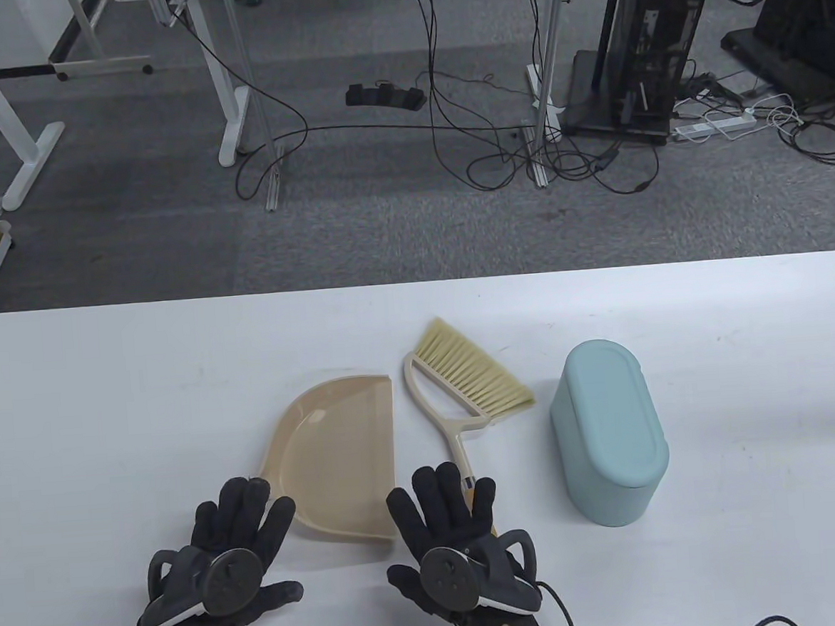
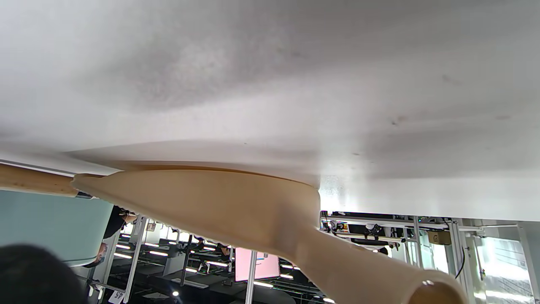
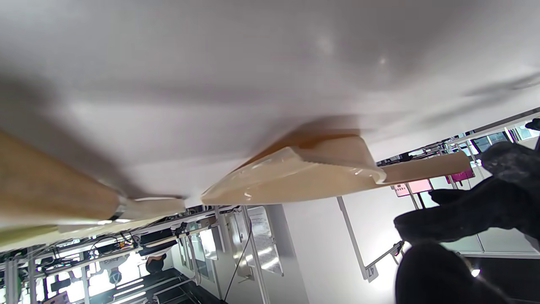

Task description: Sweep raisins on the table into the desktop trash can

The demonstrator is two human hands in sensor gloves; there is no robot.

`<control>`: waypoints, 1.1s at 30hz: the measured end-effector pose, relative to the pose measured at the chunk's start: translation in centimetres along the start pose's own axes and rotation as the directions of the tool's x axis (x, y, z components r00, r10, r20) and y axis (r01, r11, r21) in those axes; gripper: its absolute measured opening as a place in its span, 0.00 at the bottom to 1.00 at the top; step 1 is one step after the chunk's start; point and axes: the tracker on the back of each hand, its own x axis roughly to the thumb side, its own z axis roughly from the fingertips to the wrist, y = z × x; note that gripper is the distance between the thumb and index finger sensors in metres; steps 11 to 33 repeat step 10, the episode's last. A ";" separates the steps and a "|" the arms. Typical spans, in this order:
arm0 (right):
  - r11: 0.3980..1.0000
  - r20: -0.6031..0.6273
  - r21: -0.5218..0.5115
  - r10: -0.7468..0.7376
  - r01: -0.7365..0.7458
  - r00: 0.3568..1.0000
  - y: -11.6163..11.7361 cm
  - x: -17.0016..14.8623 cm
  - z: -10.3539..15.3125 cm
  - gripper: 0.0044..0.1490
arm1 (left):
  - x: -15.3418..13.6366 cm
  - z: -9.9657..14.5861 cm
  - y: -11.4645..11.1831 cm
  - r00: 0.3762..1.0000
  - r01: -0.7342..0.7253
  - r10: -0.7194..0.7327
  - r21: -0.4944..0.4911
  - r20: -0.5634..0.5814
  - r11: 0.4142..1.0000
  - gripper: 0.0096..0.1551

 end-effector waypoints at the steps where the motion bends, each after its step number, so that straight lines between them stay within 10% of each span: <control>1: 1.000 0.001 0.005 0.009 -0.010 1.000 0.0 0.0 0.0 0.58 | 0.0 0.0 0.0 1.000 0.003 -0.003 -0.002 -0.003 1.000 0.62; 33: 0.999 -0.001 0.035 0.018 -0.018 1.000 0.2 0.1 -0.1 0.58 | -0.6 0.1 0.0 0.999 -0.013 0.012 -0.013 -0.035 1.000 0.62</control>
